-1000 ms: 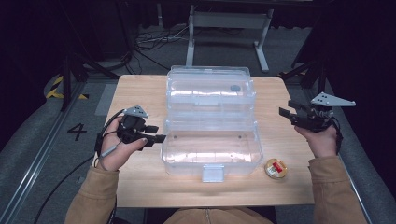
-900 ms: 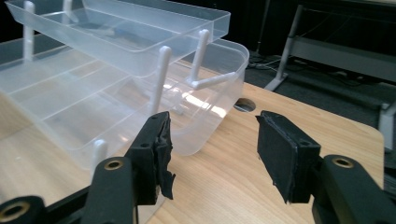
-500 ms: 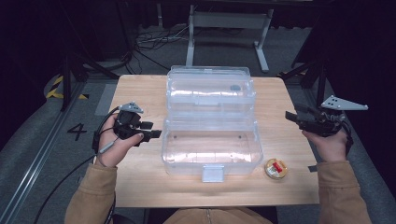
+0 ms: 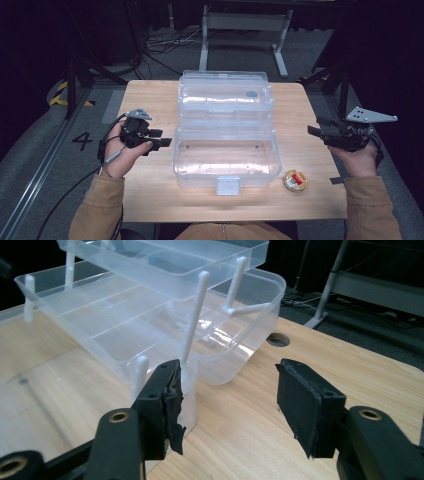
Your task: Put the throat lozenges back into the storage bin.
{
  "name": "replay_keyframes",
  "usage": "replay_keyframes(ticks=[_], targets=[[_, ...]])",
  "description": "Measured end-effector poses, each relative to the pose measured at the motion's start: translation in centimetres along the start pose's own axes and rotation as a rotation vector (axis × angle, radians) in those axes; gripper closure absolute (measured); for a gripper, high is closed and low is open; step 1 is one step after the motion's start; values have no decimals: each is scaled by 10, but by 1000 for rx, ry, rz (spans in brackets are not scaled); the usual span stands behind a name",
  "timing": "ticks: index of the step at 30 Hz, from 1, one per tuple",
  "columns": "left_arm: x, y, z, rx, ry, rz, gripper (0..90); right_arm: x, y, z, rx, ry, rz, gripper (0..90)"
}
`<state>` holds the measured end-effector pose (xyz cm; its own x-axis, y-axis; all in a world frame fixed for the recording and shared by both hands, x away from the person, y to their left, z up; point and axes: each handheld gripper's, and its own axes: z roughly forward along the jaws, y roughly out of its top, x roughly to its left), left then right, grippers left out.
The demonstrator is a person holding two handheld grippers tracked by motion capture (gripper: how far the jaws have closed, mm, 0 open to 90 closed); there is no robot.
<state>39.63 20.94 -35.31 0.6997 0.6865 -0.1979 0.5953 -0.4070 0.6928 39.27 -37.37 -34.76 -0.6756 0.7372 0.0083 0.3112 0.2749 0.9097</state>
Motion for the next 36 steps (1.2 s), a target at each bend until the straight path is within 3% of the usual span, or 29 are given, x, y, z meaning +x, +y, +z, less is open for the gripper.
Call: replay_keyframes(ticks=[6, 8, 21, 28, 29, 36], targets=[[0, -1, 0, 2, 3, -5, 479, 4, 0, -6, 25, 27, 3, 420], [0, -1, 0, 4, 1, -9, 479, 5, -2, -9, 48, 65, -18, 404], [2, -3, 0, 11, -1, -15, 474, 11, -12, -8, 195, 67, 0, 383], [4, -5, -1, 10, 4, -26, 472, 15, -20, -2, 271, 64, -7, 342], [4, -5, -1, 9, 0, -27, 472, 18, -24, 2, 304, 68, -25, 342], [5, -5, -1, 11, -2, -21, 472, 23, -31, 9, 343, 74, -36, 339]])
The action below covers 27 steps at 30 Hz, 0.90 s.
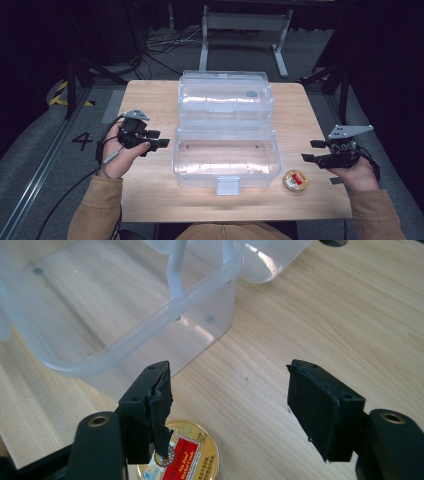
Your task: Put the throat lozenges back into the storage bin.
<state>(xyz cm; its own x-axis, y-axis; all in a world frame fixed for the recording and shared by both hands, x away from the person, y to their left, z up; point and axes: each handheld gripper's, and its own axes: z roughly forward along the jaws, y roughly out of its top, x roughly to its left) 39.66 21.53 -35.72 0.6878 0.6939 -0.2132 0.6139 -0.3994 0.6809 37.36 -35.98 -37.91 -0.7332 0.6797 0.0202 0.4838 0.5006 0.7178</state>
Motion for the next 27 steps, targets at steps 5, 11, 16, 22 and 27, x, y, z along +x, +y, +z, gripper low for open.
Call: replay_keyframes(ticks=[5, 11, 16, 22, 27], targets=[[1, -1, 0, 3, 0, -9, 472, 2, -5, 8, 37, 9, -2, 324], [2, -1, 1, 0, -5, -14, 471, 6, -9, 18, 79, 19, -9, 307], [4, -2, 2, 7, -6, -23, 471, 10, -12, 26, 117, 23, -25, 301], [5, -3, 3, 7, -7, -24, 471, 14, -17, 39, 183, 31, -27, 282], [6, -3, 4, 9, -7, -25, 471, 18, -22, 47, 229, 36, -42, 271]])
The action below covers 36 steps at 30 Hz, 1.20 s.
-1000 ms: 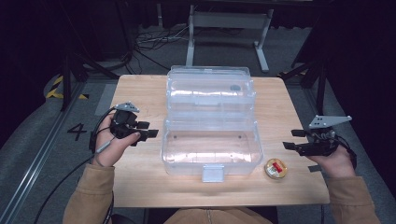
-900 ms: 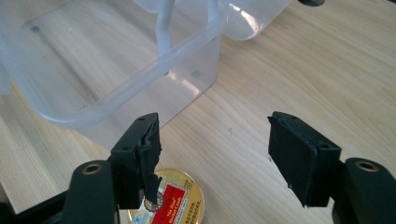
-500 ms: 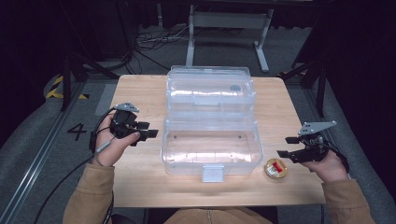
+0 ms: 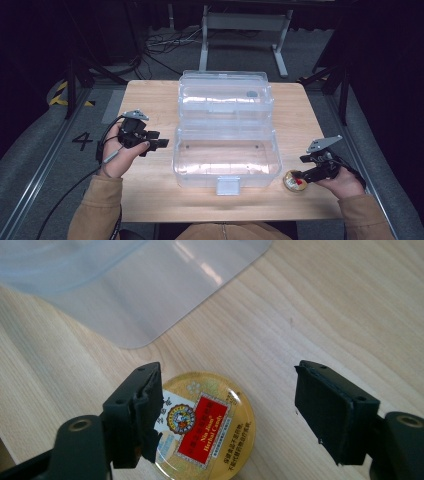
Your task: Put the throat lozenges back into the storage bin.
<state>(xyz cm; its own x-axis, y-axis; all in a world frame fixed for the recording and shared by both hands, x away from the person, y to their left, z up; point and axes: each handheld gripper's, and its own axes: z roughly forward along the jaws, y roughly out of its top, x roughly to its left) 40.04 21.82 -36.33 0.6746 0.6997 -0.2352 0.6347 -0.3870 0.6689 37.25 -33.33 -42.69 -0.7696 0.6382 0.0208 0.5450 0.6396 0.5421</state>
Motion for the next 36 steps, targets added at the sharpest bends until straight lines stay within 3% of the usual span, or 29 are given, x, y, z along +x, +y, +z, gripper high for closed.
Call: replay_keyframes(ticks=[16, 27, 36], targets=[[2, -1, 1, 2, 4, -12, 471, 10, -4, 22, 152, 22, -26, 186], [3, -1, 1, 1, 4, -16, 471, 12, -5, 27, 181, 46, -39, 167], [4, -2, 1, 6, 4, -16, 470, 13, -6, 39, 259, 39, -49, 152]])
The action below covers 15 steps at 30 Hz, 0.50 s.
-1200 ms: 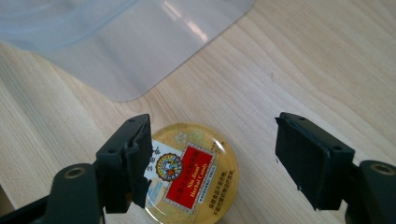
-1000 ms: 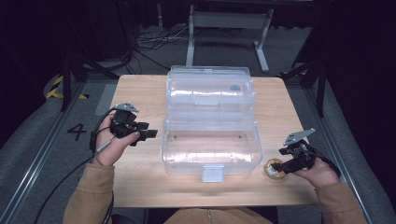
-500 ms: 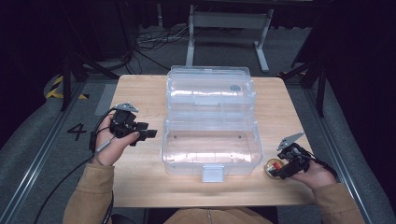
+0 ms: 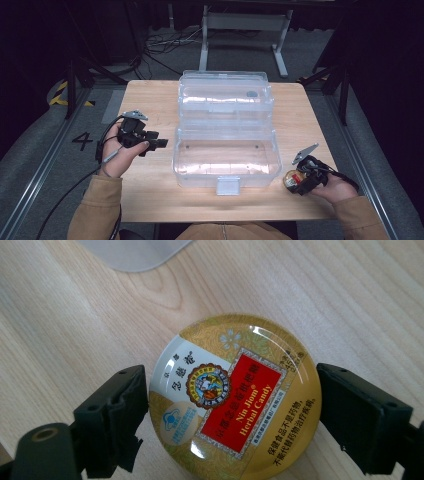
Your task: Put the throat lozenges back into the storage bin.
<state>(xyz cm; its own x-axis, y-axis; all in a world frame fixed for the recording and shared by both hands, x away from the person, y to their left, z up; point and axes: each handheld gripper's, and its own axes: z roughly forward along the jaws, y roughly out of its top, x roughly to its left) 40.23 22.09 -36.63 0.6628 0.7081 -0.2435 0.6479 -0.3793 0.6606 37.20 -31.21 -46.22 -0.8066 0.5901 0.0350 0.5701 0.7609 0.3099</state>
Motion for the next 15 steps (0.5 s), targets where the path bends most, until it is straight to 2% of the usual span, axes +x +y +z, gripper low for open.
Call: replay_keyframes(ticks=[7, 15], targets=[[1, 0, 0, 2, 1, 1, 467, 1, 1, 6, 49, -13, -13, 152], [1, 0, 0, 0, 3, -3, 466, 2, 2, 7, 52, -31, -24, 157]])
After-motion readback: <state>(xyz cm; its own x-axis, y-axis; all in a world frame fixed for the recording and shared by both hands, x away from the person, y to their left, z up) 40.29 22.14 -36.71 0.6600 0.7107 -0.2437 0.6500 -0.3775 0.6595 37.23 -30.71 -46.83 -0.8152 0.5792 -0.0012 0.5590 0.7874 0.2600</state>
